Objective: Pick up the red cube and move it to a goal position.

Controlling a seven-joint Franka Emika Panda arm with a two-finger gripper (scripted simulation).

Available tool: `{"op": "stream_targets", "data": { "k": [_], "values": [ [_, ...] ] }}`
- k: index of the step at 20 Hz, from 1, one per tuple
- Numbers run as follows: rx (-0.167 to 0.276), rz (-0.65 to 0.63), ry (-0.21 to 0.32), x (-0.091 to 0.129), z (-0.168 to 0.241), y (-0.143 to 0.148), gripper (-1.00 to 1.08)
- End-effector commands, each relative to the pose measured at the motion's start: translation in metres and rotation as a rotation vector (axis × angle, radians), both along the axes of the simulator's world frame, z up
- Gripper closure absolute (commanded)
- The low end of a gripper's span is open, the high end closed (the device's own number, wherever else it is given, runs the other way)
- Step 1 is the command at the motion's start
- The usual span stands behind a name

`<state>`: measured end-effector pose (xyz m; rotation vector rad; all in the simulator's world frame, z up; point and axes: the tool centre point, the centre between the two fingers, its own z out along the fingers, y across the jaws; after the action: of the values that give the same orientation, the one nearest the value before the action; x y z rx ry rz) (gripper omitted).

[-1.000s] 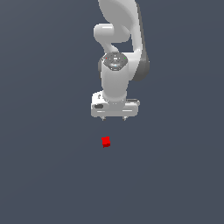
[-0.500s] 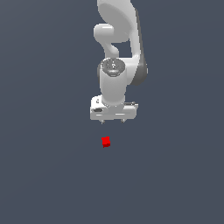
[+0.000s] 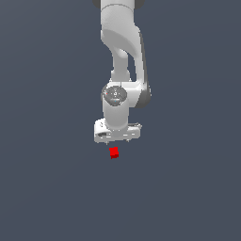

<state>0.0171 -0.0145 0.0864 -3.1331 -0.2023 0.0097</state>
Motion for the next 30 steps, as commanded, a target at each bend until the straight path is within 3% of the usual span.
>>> {"op": "stream_targets", "data": {
  "k": [1,8,16,17,30],
  "values": [
    [0.0,0.026,-0.002,0.007,-0.019,-0.005,-0.92],
    [-0.001,0.074,-0.005,0.022,-0.054,-0.015,-0.92],
    [-0.001,0.092,-0.006,0.028,-0.067,-0.018,-0.92],
    [-0.001,0.092,-0.006,0.028,-0.067,-0.018,1.08],
    [-0.001,0.092,-0.006,0.027,-0.065,-0.015,1.08]
  ]
}}
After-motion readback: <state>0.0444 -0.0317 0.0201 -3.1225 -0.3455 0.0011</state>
